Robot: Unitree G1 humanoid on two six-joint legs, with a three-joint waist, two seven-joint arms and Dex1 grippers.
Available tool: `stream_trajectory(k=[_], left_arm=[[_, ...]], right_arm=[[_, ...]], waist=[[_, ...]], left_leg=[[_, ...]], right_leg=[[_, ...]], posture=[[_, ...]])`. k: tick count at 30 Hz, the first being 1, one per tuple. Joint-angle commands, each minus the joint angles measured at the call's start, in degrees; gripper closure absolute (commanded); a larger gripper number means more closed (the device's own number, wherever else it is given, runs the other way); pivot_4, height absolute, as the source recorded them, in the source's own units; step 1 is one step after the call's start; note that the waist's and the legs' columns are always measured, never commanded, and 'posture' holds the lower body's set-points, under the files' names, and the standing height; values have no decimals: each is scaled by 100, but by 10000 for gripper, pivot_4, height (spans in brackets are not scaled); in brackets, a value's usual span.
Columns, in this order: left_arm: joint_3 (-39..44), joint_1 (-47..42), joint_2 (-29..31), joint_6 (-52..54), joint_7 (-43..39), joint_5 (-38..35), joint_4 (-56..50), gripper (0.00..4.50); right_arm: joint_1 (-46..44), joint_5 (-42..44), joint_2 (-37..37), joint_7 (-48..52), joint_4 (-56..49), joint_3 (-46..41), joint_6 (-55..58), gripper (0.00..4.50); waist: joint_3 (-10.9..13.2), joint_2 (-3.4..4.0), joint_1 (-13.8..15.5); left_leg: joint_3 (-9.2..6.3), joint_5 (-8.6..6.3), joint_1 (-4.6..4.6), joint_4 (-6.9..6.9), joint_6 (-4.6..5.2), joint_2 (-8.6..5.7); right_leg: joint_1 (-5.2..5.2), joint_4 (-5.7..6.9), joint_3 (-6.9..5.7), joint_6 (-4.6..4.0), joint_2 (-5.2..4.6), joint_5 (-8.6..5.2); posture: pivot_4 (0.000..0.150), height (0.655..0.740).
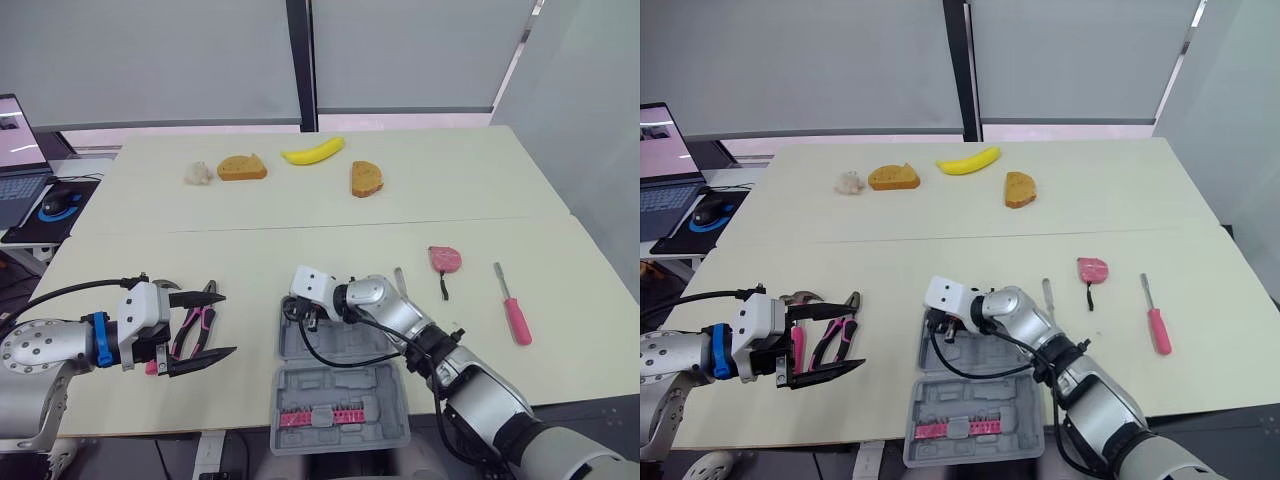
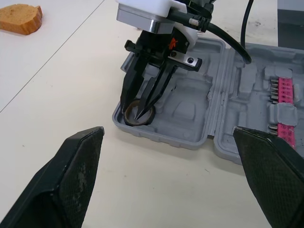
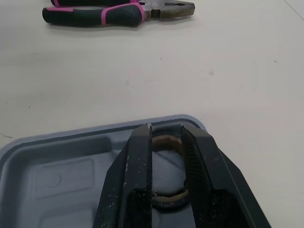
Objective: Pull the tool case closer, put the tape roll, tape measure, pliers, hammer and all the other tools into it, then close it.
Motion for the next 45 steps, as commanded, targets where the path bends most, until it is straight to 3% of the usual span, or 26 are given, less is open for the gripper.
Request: stream_trajectory(k=[1, 12, 19, 25, 30, 36, 41, 45], left_arm=[[1, -11, 113, 0, -8, 3, -144, 0], [-33, 23, 102, 32, 85, -22, -245, 0], [162, 48, 9, 165, 368, -66, -48, 0], [587, 301, -178, 372, 999, -129, 139, 0], [1224, 697, -577, 499, 1624, -260, 331, 0], [1886, 1260, -1001, 368, 2135, -217, 925, 0], [2135, 1533, -1142, 308, 2317, -218, 1276, 0], [2158, 1660, -1160, 333, 2346, -197, 1510, 0]], right_arm=[[-112, -46, 128, -107, 206, -129, -101, 34740], [-171, -68, 196, 17, 621, -214, -340, 34740], [109, 462, 43, 661, -1158, -435, 148, 34740], [865, 442, -702, 521, -3124, -633, 433, 34740], [1849, 686, -1615, 235, -4918, -1421, 1209, 34740], [3574, 1207, -2758, -10, -6853, -3197, 2454, 34740], [4767, 1179, -3238, -371, -6913, -4681, 1943, 34740], [5711, 1320, -3212, -437, -6682, -5450, 1476, 34740]], waist=[[0, 0, -1], [-2, 0, -5], [-1, 1, -1], [-2, 0, 21], [-3, -3, 34], [-4, -4, 57], [-6, -8, 102], [-9, -13, 169]], left_leg=[[0, 0, 0, 0, 0, 0], [0, 1, 10, 0, -2, 1], [-1, 1, 3, 0, -2, 1], [-3, 1, 1, 0, -2, 0], [-2, 1, -3, 1, -2, -1], [-5, -1, -4, -3, 0, 3], [-7, -1, 2, -5, 1, 8], [-6, -1, 4, -5, 1, 10]], right_leg=[[0, 0, 0, 0, 0, 0], [4, 9, 2, 0, 2, 0], [-1, 12, 2, 0, 1, 0], [1, 6, 1, 0, 0, 0], [5, -4, 1, 1, -3, -1], [42, -32, -5, 2, -3, -1], [70, -52, -13, 3, -3, -2], [76, -55, -15, 3, -4, -2]], posture=[[1500, 7400], [1500, 7400], [1500, 7400], [1500, 7400], [1500, 7400], [1500, 7400], [1500, 7400], [1500, 7400]])
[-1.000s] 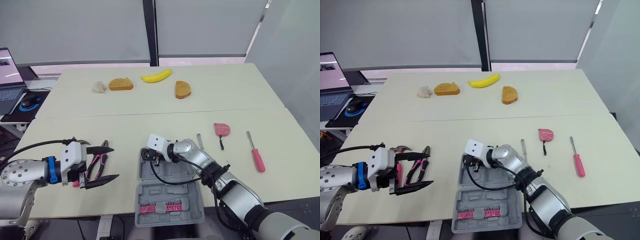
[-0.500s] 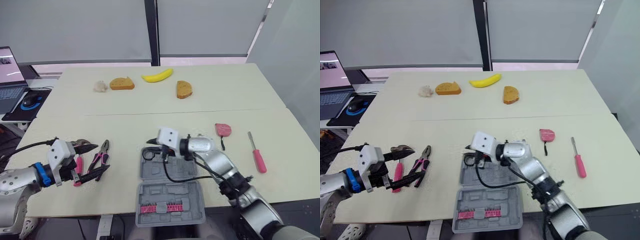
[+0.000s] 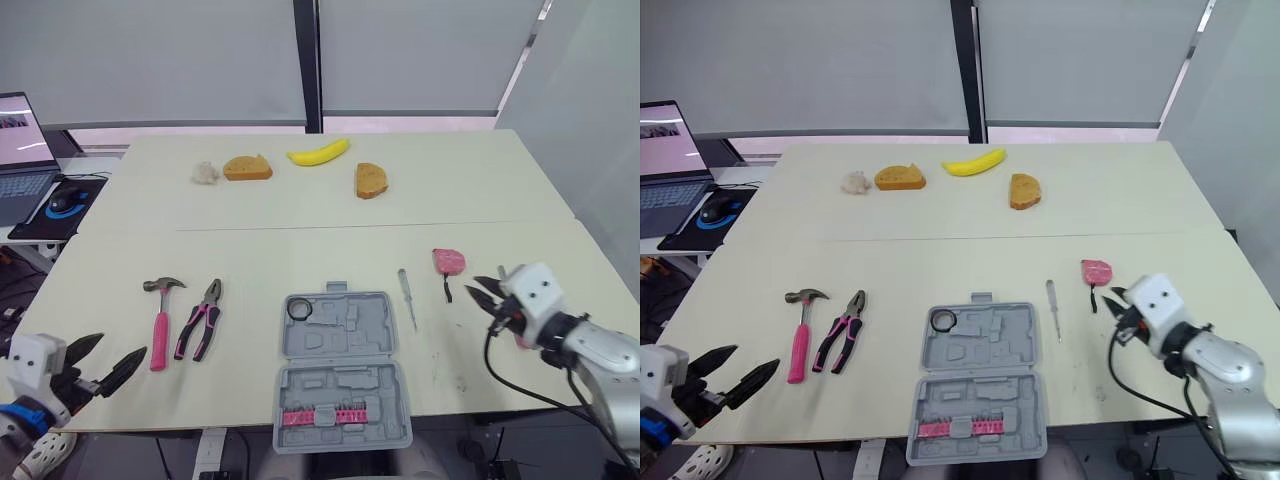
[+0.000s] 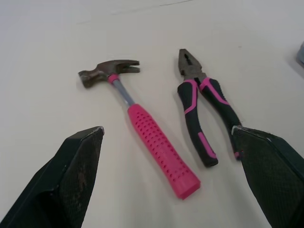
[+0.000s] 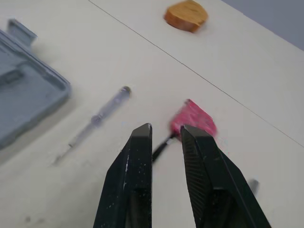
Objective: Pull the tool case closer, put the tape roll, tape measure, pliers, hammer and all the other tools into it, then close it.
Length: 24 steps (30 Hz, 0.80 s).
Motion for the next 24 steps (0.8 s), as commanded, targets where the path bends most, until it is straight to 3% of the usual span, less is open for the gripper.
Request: stream_trajectory(k=[1, 3, 6, 13, 17, 24], left_arm=[[193, 131, -14, -35, 51, -28, 110, 0], [164, 250, -59, -38, 46, -18, 127, 0], [86, 453, -161, 3, 46, -29, 4, 0], [-22, 567, -252, 0, 1, -13, -196, 0], [-148, 690, -213, -180, -197, 128, -273, 0], [-200, 712, -64, -225, -366, 173, -360, 0]], right_arm=[[635, 185, 80, -78, 84, -591, -506, 34740], [934, 271, 242, -218, 211, -806, -660, 34740], [1291, 384, 453, -344, 405, -944, -858, 29139], [1963, 601, 643, -291, 357, -824, -1149, 12275], [2095, 663, 578, -296, 315, -849, -1186, 143], [2204, 730, 266, -212, 142, -823, -964, 143]], waist=[[-2, -3, 19], [-3, -4, 21], [-4, -4, 23], [-6, -3, 24], [-8, -1, 21], [-9, -2, 30]], left_leg=[[0, 0, 1, 0, 0, 1], [2, 0, 0, 0, 0, 0], [4, 0, 1, 1, 0, 1], [6, -1, 2, 0, 0, 9], [8, -1, 2, 0, 0, 11], [8, -2, 2, -1, 0, 11]], right_leg=[[2, -1, 0, 0, 0, 0], [3, -1, 2, 0, -2, 0], [3, -2, 4, -2, -3, -1], [2, -2, -1, -21, -3, -13], [1, -3, -1, -24, -3, -15], [0, -3, -2, -25, -3, -16]], posture=[[1500, 7400], [1500, 7400], [1500, 7400], [1500, 7400], [1500, 7400], [1500, 7400]])
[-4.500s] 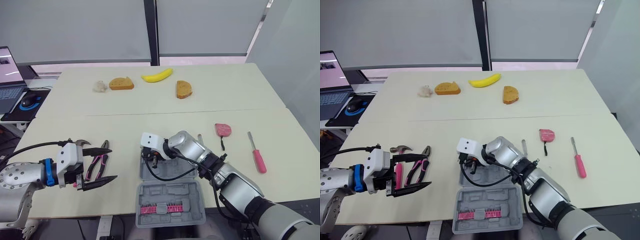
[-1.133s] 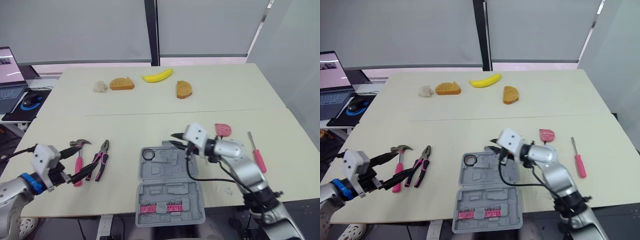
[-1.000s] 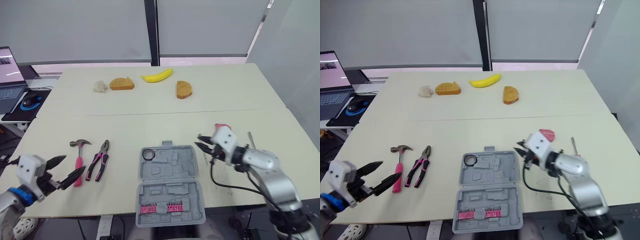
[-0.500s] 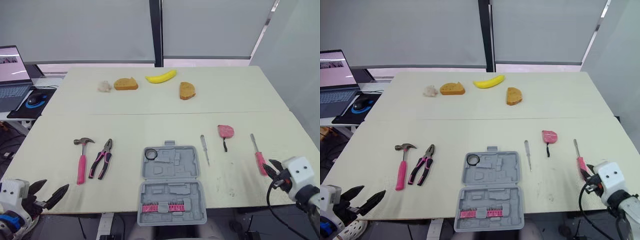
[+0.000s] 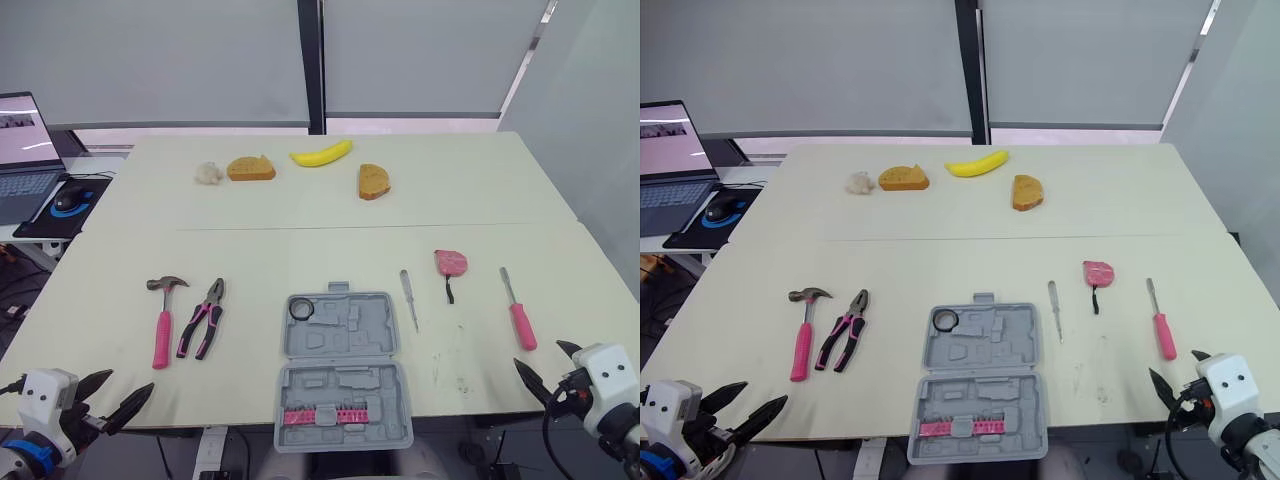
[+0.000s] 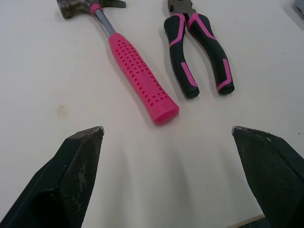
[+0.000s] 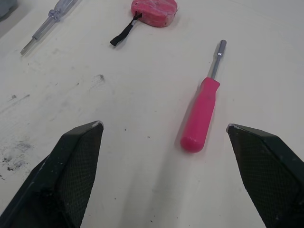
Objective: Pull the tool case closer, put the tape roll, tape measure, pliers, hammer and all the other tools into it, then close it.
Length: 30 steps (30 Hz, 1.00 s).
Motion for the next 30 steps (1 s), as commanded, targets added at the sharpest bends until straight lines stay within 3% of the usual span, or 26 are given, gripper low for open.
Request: stream_trajectory(k=[1, 6, 12, 20, 27, 30], left_arm=[[32, 71, 175, -10, -81, -2, -336, 0], [-2, 141, 373, 220, -233, -66, -817, 0], [-221, -101, 852, 836, -640, -406, -1727, 0], [-1323, -1375, 916, 1505, -524, -700, -2891, 0], [-2114, -2473, 938, 1627, -634, -701, -3068, 0], [-2393, -2816, 913, 1657, -691, -671, -3084, 0]], right_arm=[[64, 115, -224, 97, -369, -25, 126, 143], [-34, 217, -662, 382, -567, 73, 407, 143], [-877, 439, -1060, 332, -745, 535, 1153, 143], [-2114, -155, -275, -826, -286, 1813, 1357, 143], [-2946, -629, 299, -1561, 593, 2326, 1219, 143], [-3248, -738, 459, -1778, 1004, 2391, 1148, 5663]], waist=[[0, 0, 1], [-1, -2, 2], [0, -1, -2], [2, 3, 4], [5, 7, -26], [4, 7, -35]], left_leg=[[0, 0, 0, 0, 0, 0], [0, 0, -1, 1, 0, 0], [1, 0, 0, 1, 0, 1], [-1, 1, -4, 2, 0, -5], [0, 1, 1, 1, 0, -9], [1, 2, 2, 0, -1, -9]], right_leg=[[0, 0, 0, 0, 0, 0], [2, -1, -1, 0, 0, 0], [4, -2, -3, 0, 1, 1], [6, -1, -2, 4, 3, 4], [5, 8, 1, 8, 6, 7], [5, 12, 2, 8, 8, 7]], posture=[[1500, 7400], [1500, 7400], [1500, 7400], [1500, 7400], [1500, 7400], [1500, 7400]])
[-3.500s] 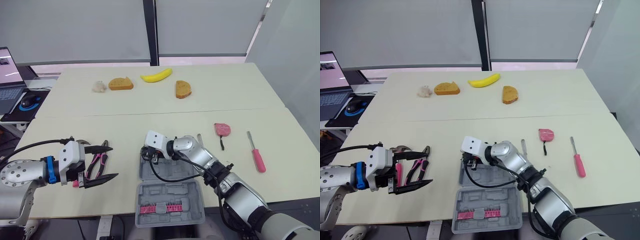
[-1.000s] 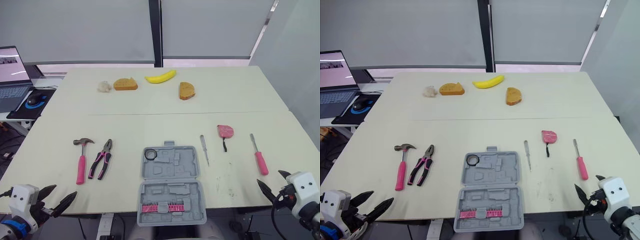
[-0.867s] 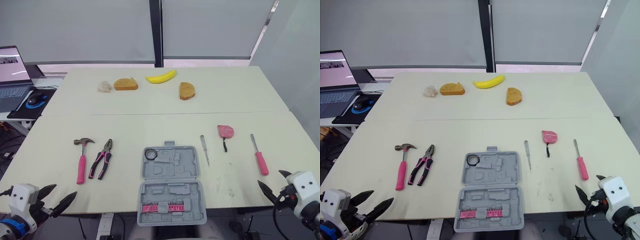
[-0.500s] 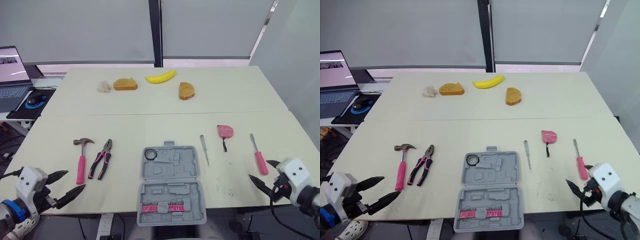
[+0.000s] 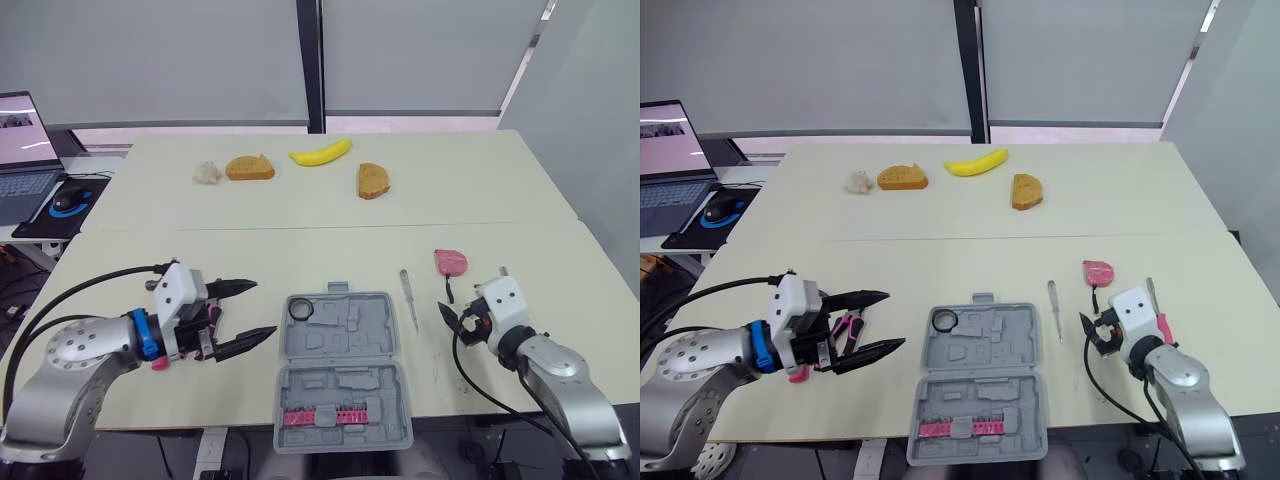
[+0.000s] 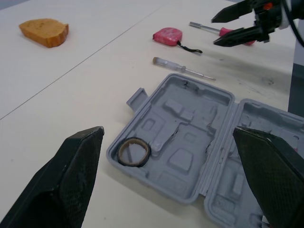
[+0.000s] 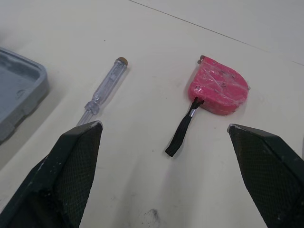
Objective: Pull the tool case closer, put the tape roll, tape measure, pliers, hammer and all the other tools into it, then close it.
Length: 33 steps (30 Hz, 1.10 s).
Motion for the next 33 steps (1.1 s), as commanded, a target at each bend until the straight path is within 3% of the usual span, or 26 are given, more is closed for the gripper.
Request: stream_trajectory(k=[1, 3, 13, 22, 33], left_arm=[[-206, -236, 50, -3, -68, -35, -165, 0], [-350, -357, 38, -55, -169, -40, -134, 0], [-801, -711, -89, -239, -269, 86, -36, 0], [-879, -819, -102, -261, -274, 150, -21, 0], [-925, -840, -164, -434, -304, 204, 36, 0]], right_arm=[[-232, -121, 92, -230, 245, 6, -199, 8821], [-515, -185, 229, -420, 634, 26, -205, 15538], [-1665, -195, 793, -1001, 2318, -110, -303, 15538], [-1952, -136, 1077, -1292, 2941, -227, -332, 15538], [-2005, 20, 1142, -1330, 3075, -343, -276, 37445]], waist=[[0, 1, -1], [0, 1, -2], [2, 4, -78], [2, 5, -133], [2, 5, -137]], left_leg=[[0, 0, 1, 0, 0, 0], [1, 0, 0, 0, 0, -3], [3, 1, 1, 1, 1, -1], [5, 1, 3, 2, 1, -1], [6, 2, 11, 6, 1, -1]], right_leg=[[0, 0, 0, 0, 0, 0], [0, 0, 2, 0, 0, 0], [-1, 8, 4, 0, 4, 1], [-2, 14, 6, 0, 5, 1], [-3, 38, 9, 0, 6, 1]], posture=[[1500, 7400], [1500, 7400], [1500, 7400], [1500, 7400], [1500, 7400]])
